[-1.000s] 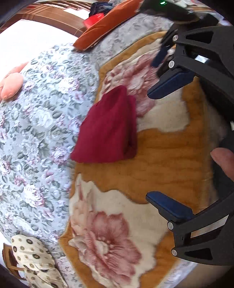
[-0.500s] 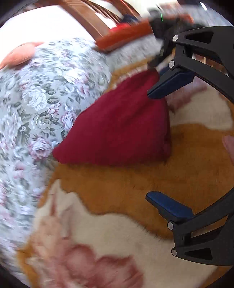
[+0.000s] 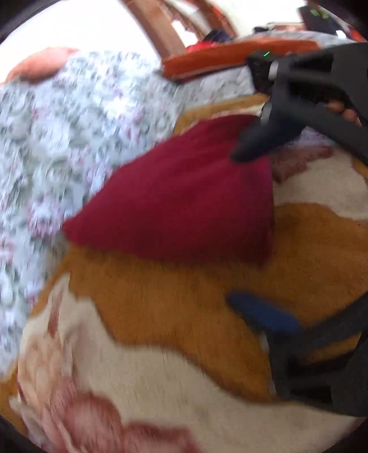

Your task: Fold small clothes

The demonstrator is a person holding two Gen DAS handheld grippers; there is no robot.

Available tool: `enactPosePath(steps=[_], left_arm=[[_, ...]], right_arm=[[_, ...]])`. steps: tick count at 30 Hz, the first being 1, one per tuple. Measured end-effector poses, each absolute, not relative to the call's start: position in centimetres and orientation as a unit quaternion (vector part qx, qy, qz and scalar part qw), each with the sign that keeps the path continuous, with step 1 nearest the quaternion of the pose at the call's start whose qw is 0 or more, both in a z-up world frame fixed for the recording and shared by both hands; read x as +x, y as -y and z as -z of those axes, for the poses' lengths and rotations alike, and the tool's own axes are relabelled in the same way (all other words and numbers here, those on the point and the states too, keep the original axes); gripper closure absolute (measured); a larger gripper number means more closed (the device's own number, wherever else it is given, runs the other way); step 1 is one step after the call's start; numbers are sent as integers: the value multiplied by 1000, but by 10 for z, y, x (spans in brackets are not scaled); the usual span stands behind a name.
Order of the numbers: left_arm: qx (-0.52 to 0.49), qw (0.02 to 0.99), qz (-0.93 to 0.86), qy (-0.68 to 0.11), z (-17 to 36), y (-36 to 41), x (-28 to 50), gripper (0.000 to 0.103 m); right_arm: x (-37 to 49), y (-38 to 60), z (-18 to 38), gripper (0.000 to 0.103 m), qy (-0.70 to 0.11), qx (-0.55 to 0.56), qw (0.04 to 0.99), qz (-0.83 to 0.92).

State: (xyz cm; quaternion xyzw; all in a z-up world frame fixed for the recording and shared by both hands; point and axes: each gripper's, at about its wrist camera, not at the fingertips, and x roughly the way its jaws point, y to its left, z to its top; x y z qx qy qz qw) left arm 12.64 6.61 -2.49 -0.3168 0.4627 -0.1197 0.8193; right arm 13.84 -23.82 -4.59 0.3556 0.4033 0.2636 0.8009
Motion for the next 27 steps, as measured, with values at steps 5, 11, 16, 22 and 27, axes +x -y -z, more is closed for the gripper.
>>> enactPosePath(steps=[5,11,16,22,27], left_arm=[[-371,798,150,-451,28,-79,106,80],[-354,809,173,-436,20,-71,71,81],[-305,828,135,-450,19,-65,64,35],[-205,872,116,-429,-10,-57,21,0],[-58,886,36,-459,-14,-21,-7,0]], right_arm=[[121,240,34,82,-388,352,807,-271],[94,248,31,82,-403,352,799,-274],[83,261,35,76,-418,350,799,-254],[19,256,-1,77,-378,216,870,-232],[-50,238,-21,77,-314,87,931,-164]])
